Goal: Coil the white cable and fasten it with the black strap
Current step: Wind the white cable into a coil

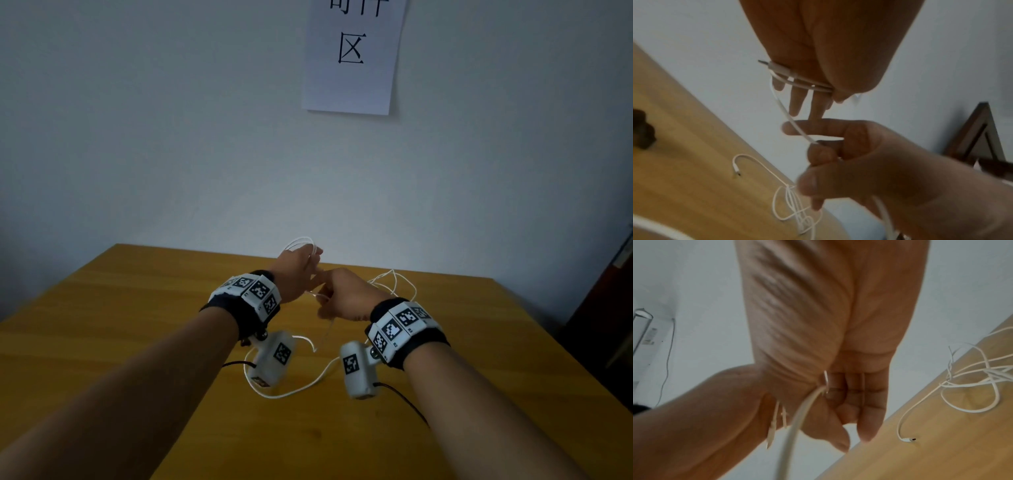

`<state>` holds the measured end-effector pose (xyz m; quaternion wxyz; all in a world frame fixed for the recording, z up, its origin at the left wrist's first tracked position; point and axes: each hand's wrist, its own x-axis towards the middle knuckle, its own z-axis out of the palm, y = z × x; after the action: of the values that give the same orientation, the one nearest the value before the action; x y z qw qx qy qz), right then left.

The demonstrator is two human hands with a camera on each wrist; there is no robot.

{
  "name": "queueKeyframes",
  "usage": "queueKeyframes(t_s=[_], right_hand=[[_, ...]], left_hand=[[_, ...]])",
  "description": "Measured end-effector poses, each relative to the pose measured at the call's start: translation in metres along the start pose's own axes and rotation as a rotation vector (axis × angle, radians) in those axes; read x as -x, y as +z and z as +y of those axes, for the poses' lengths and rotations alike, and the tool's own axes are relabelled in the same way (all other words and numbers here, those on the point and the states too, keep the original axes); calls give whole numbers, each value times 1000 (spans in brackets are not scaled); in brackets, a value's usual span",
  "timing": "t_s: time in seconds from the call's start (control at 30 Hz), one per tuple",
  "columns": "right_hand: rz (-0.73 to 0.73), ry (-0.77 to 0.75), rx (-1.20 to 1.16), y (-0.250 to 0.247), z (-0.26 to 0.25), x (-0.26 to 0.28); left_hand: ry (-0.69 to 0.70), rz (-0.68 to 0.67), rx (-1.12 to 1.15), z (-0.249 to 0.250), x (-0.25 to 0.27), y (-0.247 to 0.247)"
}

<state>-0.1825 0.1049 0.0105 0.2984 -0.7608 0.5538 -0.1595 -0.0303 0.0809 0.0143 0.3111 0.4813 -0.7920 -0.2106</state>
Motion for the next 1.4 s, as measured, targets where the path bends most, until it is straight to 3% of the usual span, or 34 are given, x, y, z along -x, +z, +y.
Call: queueKeyframes(t_s=[0.1, 0.23, 0.3, 0.37, 0.47, 0.6, 0.8, 1.17, 1.27, 1.4], right_hand=[[39, 15, -60, -7, 3, 0], [72, 39, -194, -14, 9, 3], [132, 63, -301, -17, 14, 5], [218, 94, -314, -20, 23, 5], [261, 120, -317, -22, 34, 2], [84, 181, -461, -24, 34, 4], [-150, 157, -112, -30, 27, 8], [-452, 190, -154, -14, 8, 5], [-373, 210, -142, -8, 9, 3], [-252, 219, 45, 3, 14, 1]], left_hand=[[-31, -59, -267, -8, -1, -1], [-184, -346, -342, -4, 2, -8], [-207, -407, -399, -8, 2, -10], [-225, -398, -394, -11, 3, -11], [-304, -277, -198, -14, 7, -8], [-357, -235, -110, -18, 5, -13], [-382, -213, -94, -27, 2, -16], [-353, -7, -285, -29, 4, -21], [-323, -11, -243, -28, 5, -22], [-240, -69, -77, -23, 8, -20]])
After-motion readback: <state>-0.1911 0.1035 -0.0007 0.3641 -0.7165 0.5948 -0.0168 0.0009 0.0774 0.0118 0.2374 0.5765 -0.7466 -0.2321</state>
